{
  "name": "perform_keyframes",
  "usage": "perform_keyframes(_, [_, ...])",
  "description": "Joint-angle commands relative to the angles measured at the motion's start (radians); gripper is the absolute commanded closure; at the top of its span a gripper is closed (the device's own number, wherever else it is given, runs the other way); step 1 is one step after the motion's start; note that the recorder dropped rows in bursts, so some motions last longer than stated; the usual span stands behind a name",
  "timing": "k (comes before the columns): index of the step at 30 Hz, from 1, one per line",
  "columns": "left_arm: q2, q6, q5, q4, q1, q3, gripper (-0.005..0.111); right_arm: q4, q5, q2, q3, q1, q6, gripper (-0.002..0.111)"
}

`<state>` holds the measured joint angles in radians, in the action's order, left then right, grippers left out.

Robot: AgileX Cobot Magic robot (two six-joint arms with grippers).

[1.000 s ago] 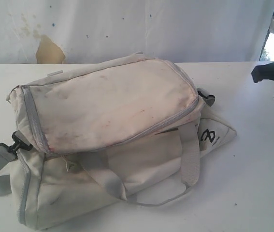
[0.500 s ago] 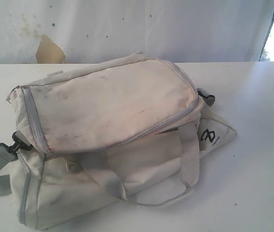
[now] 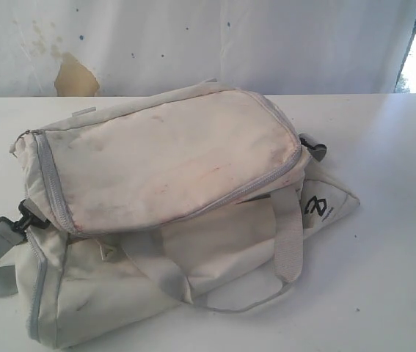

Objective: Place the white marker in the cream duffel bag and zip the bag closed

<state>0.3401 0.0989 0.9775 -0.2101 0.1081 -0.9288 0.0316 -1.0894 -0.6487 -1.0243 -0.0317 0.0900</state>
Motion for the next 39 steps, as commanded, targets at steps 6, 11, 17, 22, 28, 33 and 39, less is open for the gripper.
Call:
perform_keyframes(6, [-0.340,-0.003,-0.013,-0.028,0.004,0.092,0.107,-0.032,0.014,0.401,0.120,0.004,0.004,0.108])
perform_keyframes(11, [-0.340,-0.005,0.060,-0.017,0.004,0.072,0.107,-0.045,0.004,0.599,0.180,0.004,0.004,0.108])
perform_keyframes(17, [-0.340,-0.008,-0.032,-0.002,0.004,0.070,0.107,-0.065,-0.030,0.649,0.219,0.004,-0.001,0.108])
perform_keyframes(22, [-0.340,-0.008,-0.087,0.003,0.004,0.105,0.107,-0.065,0.116,0.649,0.286,0.004,-0.001,0.108])
perform_keyframes(28, [-0.340,0.000,-0.237,0.003,0.004,0.258,0.107,-0.065,0.319,0.649,0.415,0.004,-0.016,0.108])
perform_keyframes(33, [-0.340,0.003,-0.506,-0.011,0.004,0.458,0.107,-0.065,0.571,0.649,0.584,0.004,-0.016,0.108])
perform_keyframes(39, [-0.340,0.003,-0.824,-0.011,0.004,0.662,0.107,-0.062,0.803,0.649,0.770,0.004,-0.016,0.108])
